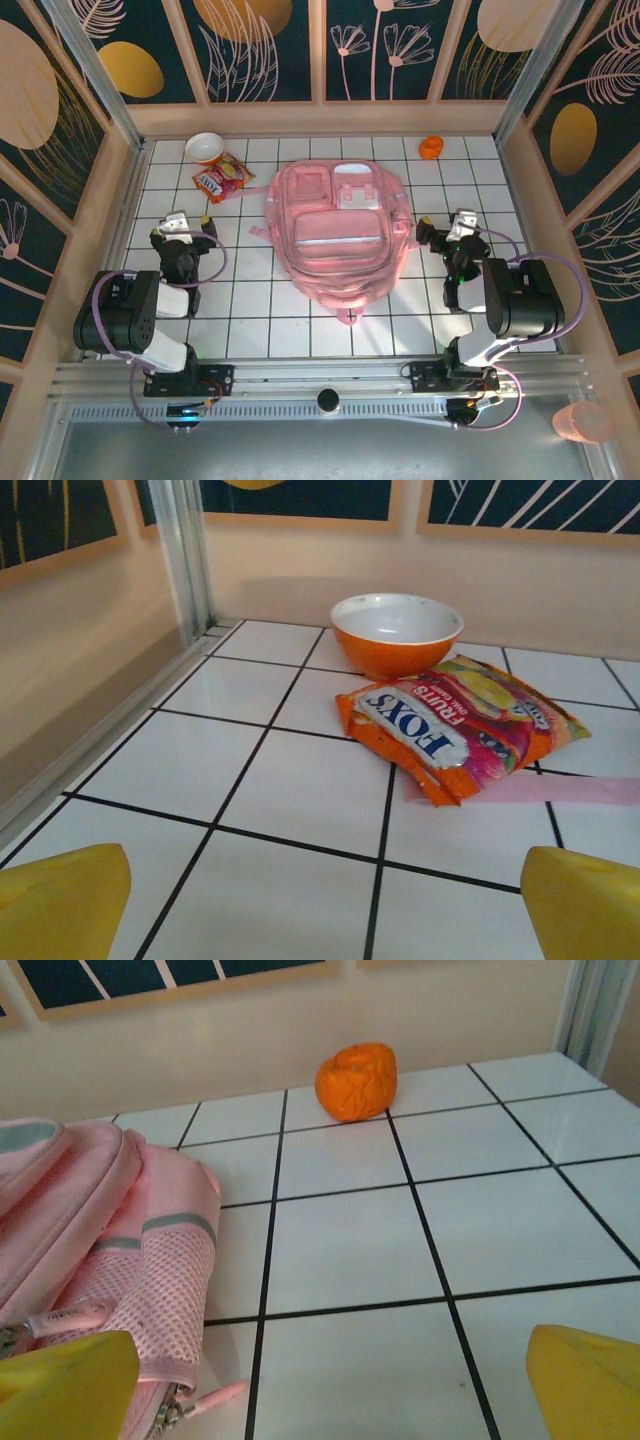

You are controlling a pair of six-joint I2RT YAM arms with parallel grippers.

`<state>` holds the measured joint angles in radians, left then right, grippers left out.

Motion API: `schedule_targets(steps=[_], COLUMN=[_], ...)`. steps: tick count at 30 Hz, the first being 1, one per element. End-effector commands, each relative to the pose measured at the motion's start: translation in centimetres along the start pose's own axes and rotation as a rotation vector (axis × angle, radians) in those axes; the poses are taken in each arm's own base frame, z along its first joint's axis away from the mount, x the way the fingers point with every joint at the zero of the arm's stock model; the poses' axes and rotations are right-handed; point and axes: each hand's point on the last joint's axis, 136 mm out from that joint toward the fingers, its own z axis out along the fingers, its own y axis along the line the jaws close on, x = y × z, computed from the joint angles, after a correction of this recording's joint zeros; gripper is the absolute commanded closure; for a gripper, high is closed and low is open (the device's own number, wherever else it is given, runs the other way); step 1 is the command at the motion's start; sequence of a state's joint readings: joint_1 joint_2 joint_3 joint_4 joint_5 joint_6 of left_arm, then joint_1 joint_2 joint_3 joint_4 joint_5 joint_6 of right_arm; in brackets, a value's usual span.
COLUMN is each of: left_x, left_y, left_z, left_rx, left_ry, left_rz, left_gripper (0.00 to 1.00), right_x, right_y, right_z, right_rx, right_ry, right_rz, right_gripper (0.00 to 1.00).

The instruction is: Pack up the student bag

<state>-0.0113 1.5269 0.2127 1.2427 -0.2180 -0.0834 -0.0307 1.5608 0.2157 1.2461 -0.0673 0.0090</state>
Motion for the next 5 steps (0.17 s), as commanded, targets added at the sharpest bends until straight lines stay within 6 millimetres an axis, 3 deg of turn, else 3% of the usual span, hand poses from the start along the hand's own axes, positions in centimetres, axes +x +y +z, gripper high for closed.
schedule_targets(steps=[1,5], left_x=[-2.02,-2.00], left_y=[-0.41,-0.39], left_z=[0.17,0.12], left_rx=[0.026,0.026], left_ry=[-0.070,-0.069], left_rz=[-0.035,-0.035], left_gripper=[0.01,0.01], right_x=[-1.97,-1.94], right_y=[-0.22,-0.26], right_z=[0.10,0.07], right_rx=[0.013,0.009], right_ry=[-0.075,-0.074], right_rz=[-0.004,-0.002], right_gripper=[0.01,0.01])
